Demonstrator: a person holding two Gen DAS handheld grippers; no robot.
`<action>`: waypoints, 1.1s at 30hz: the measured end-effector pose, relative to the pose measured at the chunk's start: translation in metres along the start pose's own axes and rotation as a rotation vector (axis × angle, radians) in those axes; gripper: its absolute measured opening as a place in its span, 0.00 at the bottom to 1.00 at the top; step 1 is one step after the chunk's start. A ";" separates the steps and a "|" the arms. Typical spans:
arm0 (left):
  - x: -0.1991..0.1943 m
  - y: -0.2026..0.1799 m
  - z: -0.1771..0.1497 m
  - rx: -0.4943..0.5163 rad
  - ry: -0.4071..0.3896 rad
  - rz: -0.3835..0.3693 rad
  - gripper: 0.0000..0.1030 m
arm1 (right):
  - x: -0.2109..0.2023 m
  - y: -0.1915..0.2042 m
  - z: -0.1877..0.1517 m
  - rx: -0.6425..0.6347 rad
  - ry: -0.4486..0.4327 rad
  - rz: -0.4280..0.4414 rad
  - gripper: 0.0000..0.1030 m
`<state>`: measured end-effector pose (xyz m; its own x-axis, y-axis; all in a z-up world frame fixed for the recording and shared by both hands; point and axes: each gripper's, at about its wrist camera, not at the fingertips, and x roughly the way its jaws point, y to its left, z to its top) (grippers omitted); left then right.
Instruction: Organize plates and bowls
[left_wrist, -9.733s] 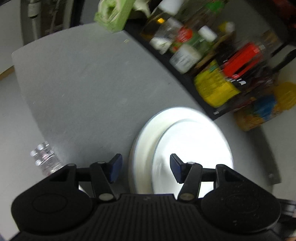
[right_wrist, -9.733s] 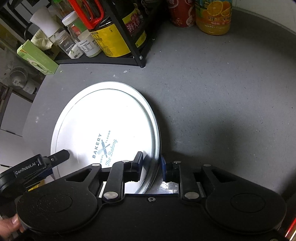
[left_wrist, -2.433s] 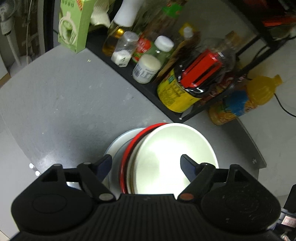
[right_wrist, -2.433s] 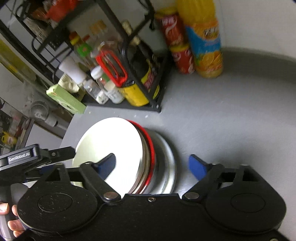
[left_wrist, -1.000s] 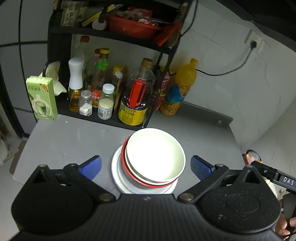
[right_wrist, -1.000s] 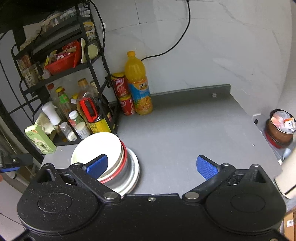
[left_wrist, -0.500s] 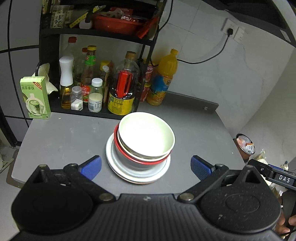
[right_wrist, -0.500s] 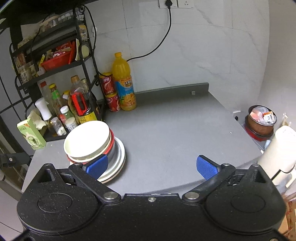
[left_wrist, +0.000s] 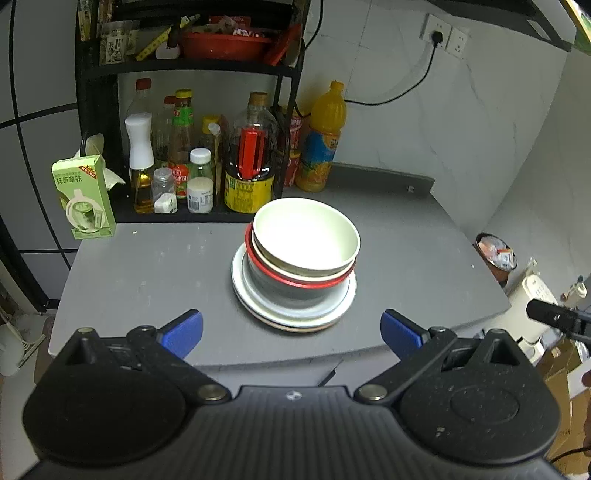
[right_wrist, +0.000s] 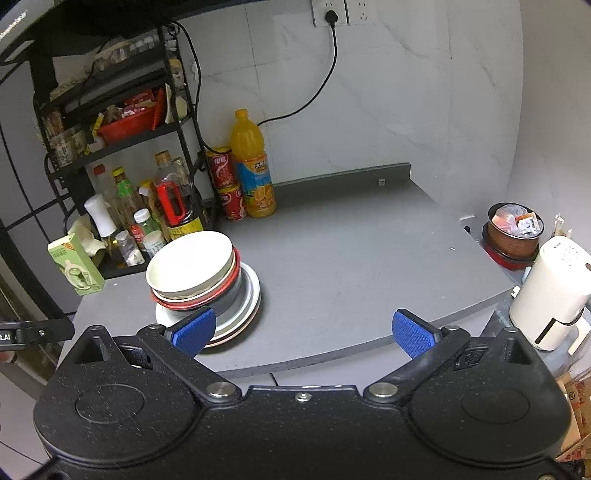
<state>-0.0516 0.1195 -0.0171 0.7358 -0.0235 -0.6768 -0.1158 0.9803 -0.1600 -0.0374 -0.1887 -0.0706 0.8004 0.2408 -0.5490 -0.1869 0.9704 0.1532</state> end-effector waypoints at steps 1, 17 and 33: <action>-0.001 0.000 -0.002 0.007 0.002 -0.003 0.99 | -0.003 0.001 -0.001 -0.004 -0.008 -0.004 1.00; -0.021 -0.008 -0.014 0.077 -0.004 -0.020 0.99 | -0.024 0.016 -0.017 0.035 0.046 0.007 1.00; -0.028 0.001 -0.016 0.084 0.004 -0.048 0.99 | -0.028 0.029 -0.018 0.021 0.046 -0.002 1.00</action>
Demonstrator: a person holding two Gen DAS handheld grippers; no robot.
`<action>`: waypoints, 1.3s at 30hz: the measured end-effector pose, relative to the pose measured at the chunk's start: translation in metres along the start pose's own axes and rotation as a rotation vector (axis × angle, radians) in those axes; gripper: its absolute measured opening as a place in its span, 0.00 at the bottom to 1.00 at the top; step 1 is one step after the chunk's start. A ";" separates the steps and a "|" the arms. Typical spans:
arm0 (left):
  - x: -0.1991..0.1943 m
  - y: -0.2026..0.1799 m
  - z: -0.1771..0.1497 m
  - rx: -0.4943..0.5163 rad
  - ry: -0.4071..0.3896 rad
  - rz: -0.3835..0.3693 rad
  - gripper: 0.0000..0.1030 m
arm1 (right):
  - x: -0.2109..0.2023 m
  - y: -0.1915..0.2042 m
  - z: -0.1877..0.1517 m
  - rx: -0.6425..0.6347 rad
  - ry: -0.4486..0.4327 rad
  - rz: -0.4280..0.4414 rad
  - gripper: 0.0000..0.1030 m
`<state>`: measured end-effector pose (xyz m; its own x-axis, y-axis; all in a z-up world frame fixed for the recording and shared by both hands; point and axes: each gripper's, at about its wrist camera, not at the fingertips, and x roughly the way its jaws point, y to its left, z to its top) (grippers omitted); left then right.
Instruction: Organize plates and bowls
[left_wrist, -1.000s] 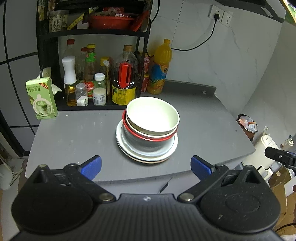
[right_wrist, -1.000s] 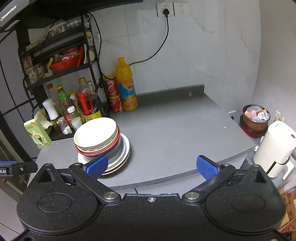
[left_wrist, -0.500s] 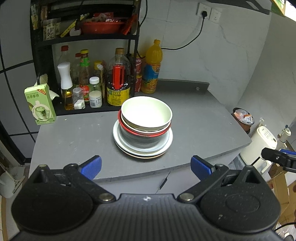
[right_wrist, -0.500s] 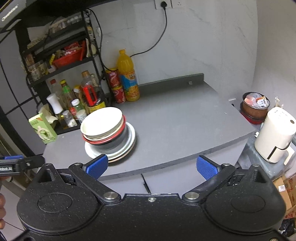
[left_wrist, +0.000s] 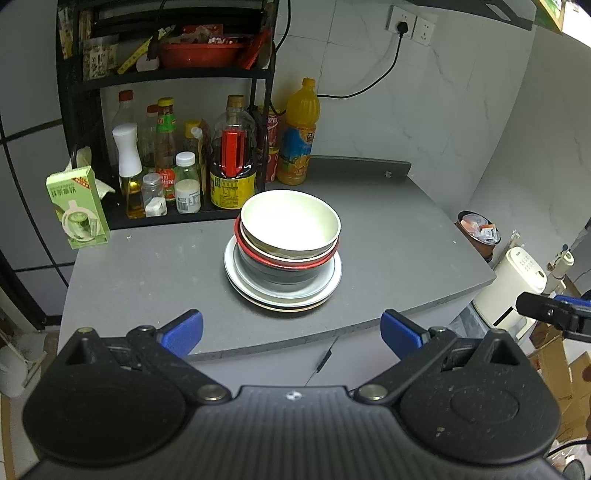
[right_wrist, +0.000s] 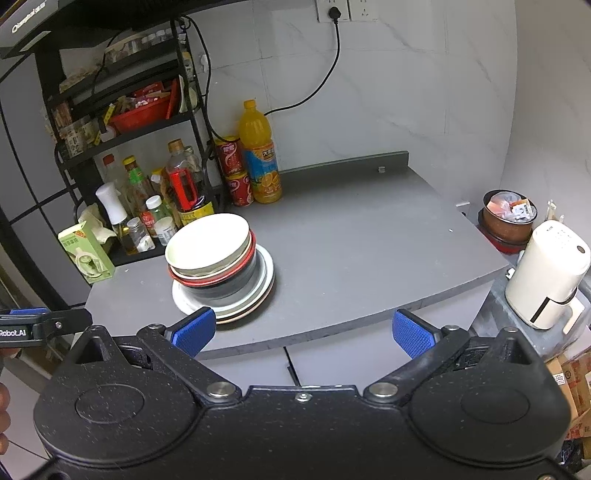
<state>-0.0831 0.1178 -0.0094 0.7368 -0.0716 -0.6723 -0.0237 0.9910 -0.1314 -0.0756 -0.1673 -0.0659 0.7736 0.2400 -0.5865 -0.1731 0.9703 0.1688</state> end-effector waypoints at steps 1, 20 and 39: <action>0.000 0.000 0.000 -0.001 -0.001 0.003 0.99 | -0.001 0.001 0.000 -0.001 0.001 0.003 1.00; -0.005 -0.001 -0.005 -0.006 0.007 0.002 0.99 | -0.007 0.001 -0.006 -0.037 0.023 0.025 1.00; -0.013 -0.014 -0.010 0.000 0.017 0.003 0.99 | -0.013 -0.004 -0.009 -0.013 0.035 0.016 1.00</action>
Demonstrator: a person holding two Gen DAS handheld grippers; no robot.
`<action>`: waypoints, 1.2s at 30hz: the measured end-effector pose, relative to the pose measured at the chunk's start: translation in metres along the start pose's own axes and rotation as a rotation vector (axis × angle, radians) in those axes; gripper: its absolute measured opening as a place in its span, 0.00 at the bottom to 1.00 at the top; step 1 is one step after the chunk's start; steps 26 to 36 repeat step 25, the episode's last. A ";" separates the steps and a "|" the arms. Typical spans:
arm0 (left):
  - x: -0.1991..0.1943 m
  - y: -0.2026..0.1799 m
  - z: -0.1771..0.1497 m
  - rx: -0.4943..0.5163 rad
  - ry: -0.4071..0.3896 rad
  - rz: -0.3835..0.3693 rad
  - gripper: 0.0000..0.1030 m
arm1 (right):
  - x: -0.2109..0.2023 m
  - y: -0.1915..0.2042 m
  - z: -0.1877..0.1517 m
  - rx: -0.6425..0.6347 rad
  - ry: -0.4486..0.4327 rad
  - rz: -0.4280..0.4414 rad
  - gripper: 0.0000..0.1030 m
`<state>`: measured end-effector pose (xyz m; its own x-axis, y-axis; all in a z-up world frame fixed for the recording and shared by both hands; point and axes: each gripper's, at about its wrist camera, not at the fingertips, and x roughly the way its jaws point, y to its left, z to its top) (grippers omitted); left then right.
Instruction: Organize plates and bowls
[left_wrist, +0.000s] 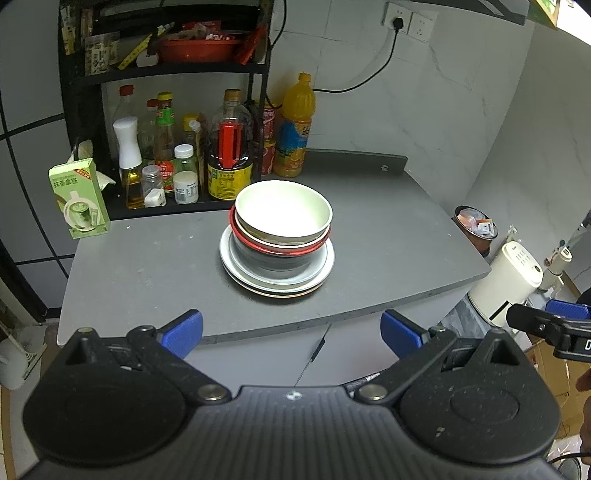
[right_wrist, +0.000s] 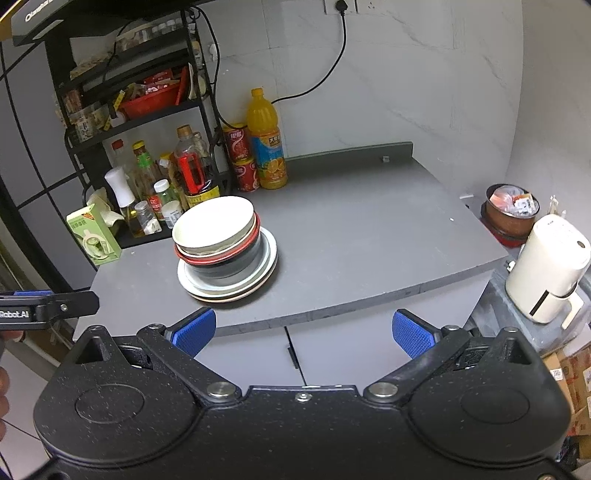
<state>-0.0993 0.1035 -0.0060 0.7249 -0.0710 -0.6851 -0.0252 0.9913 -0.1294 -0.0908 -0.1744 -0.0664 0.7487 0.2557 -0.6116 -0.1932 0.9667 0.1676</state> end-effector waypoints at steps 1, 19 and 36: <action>0.000 0.000 0.000 0.003 0.000 -0.001 0.99 | 0.000 0.000 0.000 -0.002 0.000 -0.003 1.00; 0.011 0.002 0.005 0.014 0.012 -0.004 0.99 | 0.010 0.003 0.004 0.009 -0.009 -0.022 1.00; 0.010 0.002 0.007 0.016 0.007 -0.004 0.99 | 0.012 -0.001 0.005 0.022 -0.017 -0.036 1.00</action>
